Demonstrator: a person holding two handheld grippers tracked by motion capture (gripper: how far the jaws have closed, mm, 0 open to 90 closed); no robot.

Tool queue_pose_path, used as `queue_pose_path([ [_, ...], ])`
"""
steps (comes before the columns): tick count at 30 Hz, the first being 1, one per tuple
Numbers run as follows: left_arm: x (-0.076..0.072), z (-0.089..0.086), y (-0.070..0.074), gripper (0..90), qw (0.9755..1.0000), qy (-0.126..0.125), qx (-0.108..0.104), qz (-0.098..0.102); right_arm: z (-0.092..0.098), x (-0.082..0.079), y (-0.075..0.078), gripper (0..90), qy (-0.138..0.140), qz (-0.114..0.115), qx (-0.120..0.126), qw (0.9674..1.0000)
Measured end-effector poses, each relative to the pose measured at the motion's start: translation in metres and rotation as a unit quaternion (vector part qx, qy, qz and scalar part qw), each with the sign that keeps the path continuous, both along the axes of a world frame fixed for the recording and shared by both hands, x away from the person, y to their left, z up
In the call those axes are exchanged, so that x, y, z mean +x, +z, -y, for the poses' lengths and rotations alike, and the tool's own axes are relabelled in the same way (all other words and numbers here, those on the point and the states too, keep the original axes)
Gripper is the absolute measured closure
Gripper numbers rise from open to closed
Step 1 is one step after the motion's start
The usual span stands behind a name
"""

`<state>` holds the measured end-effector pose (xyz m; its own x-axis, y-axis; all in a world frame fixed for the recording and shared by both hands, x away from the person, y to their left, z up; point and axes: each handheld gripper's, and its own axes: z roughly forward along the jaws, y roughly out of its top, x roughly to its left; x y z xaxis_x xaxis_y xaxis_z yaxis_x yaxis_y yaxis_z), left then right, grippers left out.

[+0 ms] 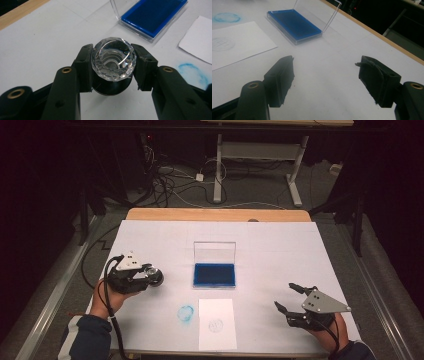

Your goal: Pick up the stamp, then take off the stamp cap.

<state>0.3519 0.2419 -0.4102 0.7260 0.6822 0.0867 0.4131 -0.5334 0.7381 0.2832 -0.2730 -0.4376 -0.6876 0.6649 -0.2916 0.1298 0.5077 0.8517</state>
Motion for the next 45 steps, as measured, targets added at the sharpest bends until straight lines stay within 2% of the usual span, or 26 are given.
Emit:
queue_pose_path([
  [9, -0.007, 0.005, 0.004, 54.2, 0.9999, -0.014, -0.006, 0.003, -0.002, 0.005, -0.001, 28.3, 0.003, -0.005, -0.001, 1.0],
  [23, -0.015, 0.024, 0.009, 54.2, 0.9987, -0.05, -0.002, 0.009, -0.002, 0.005, -0.001, 28.2, 0.003, -0.004, 0.0, 1.0],
  [28, -0.02, 0.032, 0.011, 54.2, 0.9976, -0.068, -0.003, 0.01, -0.002, 0.005, -0.001, 28.2, 0.002, -0.007, 0.001, 1.0],
  [41, -0.032, 0.051, 0.015, 54.2, 0.9951, -0.096, 0.002, 0.021, -0.007, 0.006, -0.003, 28.1, 0.012, -0.011, -0.003, 0.9999],
  [45, -0.035, 0.059, 0.017, 54.3, 0.9939, -0.108, -0.005, 0.024, -0.007, 0.006, -0.004, 27.7, 0.015, -0.018, -0.003, 0.9997],
])
